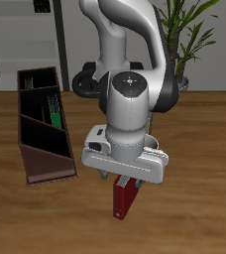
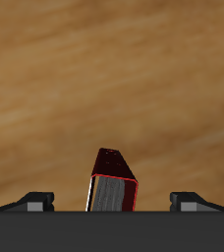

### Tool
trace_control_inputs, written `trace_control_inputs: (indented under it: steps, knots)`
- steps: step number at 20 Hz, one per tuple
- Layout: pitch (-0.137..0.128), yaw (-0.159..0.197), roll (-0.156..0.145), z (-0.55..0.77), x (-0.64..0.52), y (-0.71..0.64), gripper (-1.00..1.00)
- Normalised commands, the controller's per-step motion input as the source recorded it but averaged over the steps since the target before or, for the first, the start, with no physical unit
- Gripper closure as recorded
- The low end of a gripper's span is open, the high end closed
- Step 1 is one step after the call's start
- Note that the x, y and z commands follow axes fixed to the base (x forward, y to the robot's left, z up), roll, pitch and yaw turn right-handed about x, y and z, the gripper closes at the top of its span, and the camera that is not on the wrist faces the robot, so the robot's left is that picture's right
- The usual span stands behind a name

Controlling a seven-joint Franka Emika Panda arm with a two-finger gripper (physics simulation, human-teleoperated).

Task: Place the green book into the right desk caddy's front compartment and place the left yellow book into the right desk caddy's right compartment and place the red book into the right desk caddy's right compartment

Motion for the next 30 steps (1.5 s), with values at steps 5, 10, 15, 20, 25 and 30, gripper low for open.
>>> trace_control_inputs:
  steps: [5, 10, 15, 20, 25, 30]
  knots:
    - [0.04, -0.013, -0.004, -0.35, -0.04, 0.02, 1.0]
    - [-0.01, 0.012, -0.002, 0.09, -0.13, -0.06, 1.0]
    - [-0.042, 0.028, -0.004, 0.4, -0.23, -0.13, 1.0]
    - [-0.076, 0.052, 0.009, 0.83, -0.54, -0.15, 1.0]
    - [-0.024, 0.019, -0.041, 0.88, -0.69, -0.26, 1.0]
    - [-0.016, 0.103, 0.043, 0.51, -0.69, -0.09, 1.0]
